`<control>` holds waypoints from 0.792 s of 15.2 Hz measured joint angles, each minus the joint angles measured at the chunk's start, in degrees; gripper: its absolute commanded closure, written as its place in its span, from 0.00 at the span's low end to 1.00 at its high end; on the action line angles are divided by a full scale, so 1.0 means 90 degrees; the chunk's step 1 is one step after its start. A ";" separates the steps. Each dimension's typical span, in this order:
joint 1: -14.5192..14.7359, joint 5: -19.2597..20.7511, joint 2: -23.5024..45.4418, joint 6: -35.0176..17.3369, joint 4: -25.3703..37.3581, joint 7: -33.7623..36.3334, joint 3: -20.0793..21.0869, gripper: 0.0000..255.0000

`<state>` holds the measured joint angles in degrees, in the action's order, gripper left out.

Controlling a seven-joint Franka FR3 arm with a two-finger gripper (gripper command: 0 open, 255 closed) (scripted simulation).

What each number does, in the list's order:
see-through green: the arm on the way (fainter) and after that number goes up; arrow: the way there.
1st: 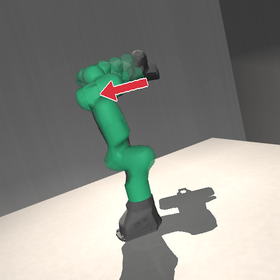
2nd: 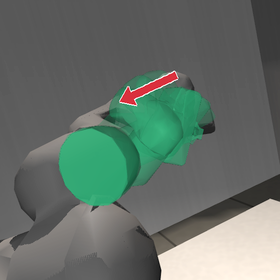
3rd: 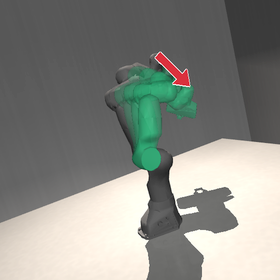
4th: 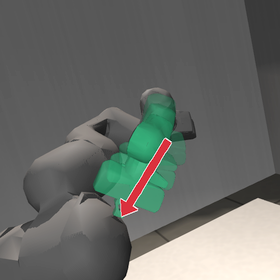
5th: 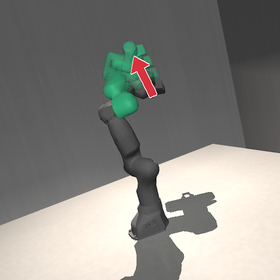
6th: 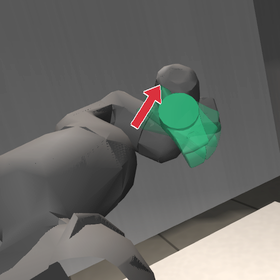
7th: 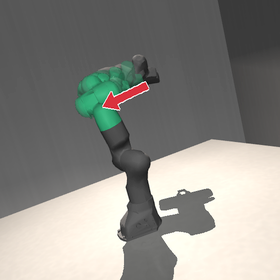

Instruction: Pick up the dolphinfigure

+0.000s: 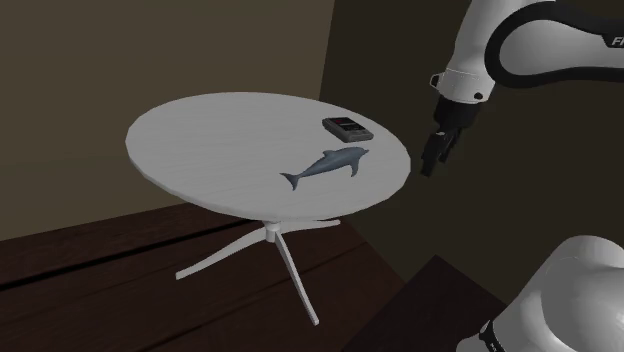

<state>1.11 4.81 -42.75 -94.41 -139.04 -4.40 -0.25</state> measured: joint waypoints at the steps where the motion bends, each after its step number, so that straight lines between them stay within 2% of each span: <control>1: 0.0000 0.0000 0.0000 0.0000 0.0000 0.0000 0.0000 0.00; 5: 0.0244 0.0170 0.0836 -0.0204 0.0531 -0.1103 -0.0389 0.00; 12: 0.0809 0.0176 0.2891 -0.0389 0.2122 -0.3630 -0.0926 0.00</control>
<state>8.39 6.40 -16.74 -97.91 -119.94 -37.07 -8.59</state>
